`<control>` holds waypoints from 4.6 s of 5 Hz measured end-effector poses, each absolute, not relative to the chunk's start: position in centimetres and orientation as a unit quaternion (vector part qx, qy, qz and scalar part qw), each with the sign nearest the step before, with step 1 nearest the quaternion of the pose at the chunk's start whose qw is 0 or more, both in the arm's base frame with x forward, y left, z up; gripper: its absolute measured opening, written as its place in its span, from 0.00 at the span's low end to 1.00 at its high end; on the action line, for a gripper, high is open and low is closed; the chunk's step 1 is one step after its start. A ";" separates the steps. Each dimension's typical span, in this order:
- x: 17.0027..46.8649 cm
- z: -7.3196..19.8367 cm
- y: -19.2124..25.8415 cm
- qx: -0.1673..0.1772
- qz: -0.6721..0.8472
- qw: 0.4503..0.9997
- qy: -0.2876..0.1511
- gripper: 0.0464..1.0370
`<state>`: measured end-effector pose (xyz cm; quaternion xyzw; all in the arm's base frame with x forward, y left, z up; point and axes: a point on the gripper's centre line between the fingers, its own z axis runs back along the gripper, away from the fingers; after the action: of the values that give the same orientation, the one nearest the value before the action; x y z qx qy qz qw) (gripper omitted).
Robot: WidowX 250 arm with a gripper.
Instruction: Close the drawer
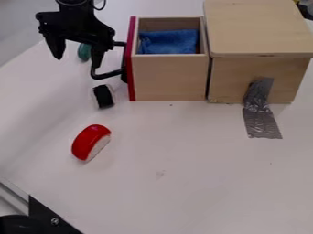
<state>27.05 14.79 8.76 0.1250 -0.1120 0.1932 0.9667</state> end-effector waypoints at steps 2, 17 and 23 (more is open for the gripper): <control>28.0 7.6 14.8 0.116 0.213 0.965 -0.101 0.95; 33.3 6.2 14.3 0.088 0.234 0.964 -0.087 0.95; 35.9 6.0 14.1 0.084 0.228 0.968 -0.069 0.95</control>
<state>35.95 14.15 6.02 0.0836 -0.0691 0.2279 0.9676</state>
